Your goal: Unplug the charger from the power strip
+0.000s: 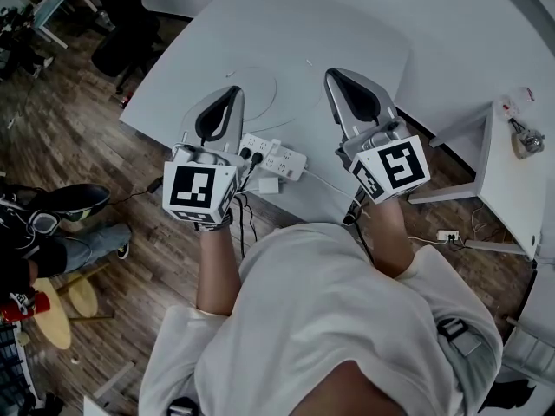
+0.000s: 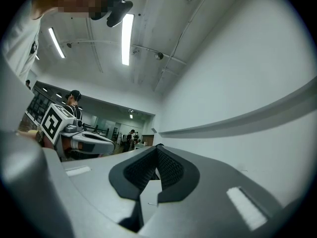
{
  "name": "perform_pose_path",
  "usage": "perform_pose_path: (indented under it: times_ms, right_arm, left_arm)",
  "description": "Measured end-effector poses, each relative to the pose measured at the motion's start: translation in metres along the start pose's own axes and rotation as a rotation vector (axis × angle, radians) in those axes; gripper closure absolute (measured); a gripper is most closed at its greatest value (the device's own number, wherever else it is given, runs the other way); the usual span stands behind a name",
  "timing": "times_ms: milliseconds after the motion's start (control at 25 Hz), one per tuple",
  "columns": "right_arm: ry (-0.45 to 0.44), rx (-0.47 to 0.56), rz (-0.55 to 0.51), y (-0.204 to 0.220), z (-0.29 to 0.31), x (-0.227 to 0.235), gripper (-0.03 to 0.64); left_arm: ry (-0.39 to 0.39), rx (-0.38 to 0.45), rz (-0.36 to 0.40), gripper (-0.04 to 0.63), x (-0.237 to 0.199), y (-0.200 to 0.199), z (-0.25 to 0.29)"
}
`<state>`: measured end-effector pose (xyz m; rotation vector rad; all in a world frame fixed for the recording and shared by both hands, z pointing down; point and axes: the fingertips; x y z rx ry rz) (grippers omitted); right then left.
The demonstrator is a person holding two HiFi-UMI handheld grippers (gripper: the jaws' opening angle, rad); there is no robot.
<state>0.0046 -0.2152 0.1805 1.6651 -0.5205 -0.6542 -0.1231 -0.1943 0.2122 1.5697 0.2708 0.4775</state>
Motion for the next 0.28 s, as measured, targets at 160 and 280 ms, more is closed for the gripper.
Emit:
perform_pose_path:
  times_ms: [160, 280]
  right_arm:
    - [0.002, -0.002, -0.003, 0.0001, -0.0012, -0.0007, 0.615]
    - [0.003, 0.0, -0.019, -0.0019, -0.0019, -0.003, 0.615]
  left_arm:
    - [0.014, -0.005, -0.003, 0.591, 0.0041, 0.0031, 0.0016]
    - [0.022, -0.009, -0.004, 0.591, 0.0068, 0.0044, 0.0021]
Point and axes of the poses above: the fingertips, and each gripper's own axes: z forward along the fingers, x to its right, y out of its underside, and after that the axes turned 2 degrees about y, right-handed
